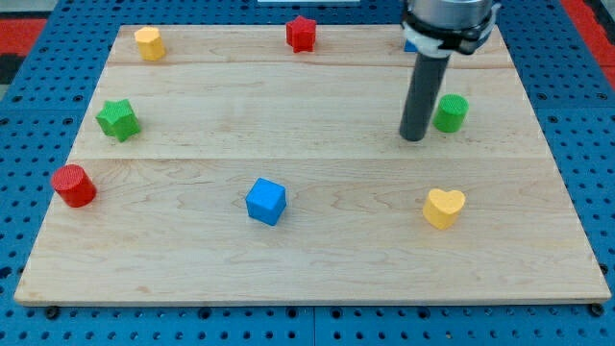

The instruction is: Place the red star parallel to blue cube

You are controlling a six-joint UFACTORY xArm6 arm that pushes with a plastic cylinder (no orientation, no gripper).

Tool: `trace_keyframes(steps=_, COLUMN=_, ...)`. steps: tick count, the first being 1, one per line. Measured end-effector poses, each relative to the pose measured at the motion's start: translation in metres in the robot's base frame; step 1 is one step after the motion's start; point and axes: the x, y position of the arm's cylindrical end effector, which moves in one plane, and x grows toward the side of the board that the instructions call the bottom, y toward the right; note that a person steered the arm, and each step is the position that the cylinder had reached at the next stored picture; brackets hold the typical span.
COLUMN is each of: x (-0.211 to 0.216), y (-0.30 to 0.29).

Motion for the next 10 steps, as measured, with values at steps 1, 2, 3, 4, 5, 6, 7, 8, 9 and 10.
trace_keyframes(steps=1, x=0.035, y=-0.047)
trace_keyframes(steps=2, x=0.051, y=-0.050)
trace_keyframes(steps=3, x=-0.028, y=-0.021)
trace_keyframes(steps=4, x=-0.128, y=-0.016)
trace_keyframes(steps=5, x=-0.169, y=-0.056)
trace_keyframes(steps=6, x=-0.216, y=-0.070)
trace_keyframes(steps=7, x=-0.223, y=-0.095)
trace_keyframes(steps=8, x=-0.198, y=-0.147)
trace_keyframes(steps=9, x=-0.178, y=-0.200)
trace_keyframes(steps=10, x=-0.165, y=-0.197)
